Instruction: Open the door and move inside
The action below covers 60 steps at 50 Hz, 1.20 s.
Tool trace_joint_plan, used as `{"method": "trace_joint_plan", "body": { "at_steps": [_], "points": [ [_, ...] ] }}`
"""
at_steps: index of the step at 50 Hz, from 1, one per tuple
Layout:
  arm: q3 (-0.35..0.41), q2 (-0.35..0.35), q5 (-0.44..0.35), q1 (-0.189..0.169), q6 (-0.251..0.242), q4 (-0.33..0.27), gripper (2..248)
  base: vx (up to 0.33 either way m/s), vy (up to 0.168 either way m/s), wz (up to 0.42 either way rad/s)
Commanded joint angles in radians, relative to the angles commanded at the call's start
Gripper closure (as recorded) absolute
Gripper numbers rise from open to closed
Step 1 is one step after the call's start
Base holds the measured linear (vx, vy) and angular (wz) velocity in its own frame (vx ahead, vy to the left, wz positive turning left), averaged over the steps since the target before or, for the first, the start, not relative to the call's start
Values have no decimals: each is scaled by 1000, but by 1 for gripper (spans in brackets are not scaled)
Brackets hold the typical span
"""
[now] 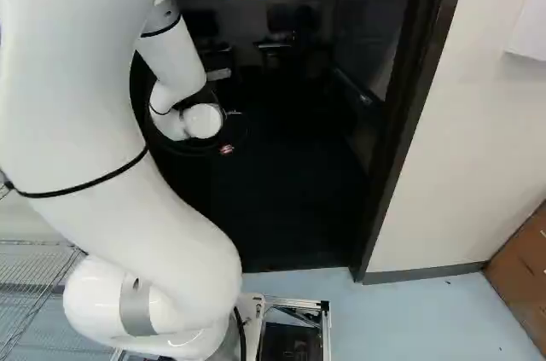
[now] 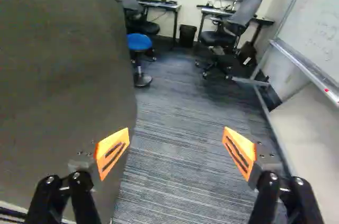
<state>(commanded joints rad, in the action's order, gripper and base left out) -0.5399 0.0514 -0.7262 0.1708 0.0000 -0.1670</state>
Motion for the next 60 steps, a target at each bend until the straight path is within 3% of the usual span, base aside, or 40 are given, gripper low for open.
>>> {"method": "trace_joint_plan", "body": {
  "at_steps": [41,60],
  "points": [
    [219,-224,-25,-73,0,132,3,0,0,0],
    [303,-319,-28,-111,0,142,3,0,0,0]
  ]
}}
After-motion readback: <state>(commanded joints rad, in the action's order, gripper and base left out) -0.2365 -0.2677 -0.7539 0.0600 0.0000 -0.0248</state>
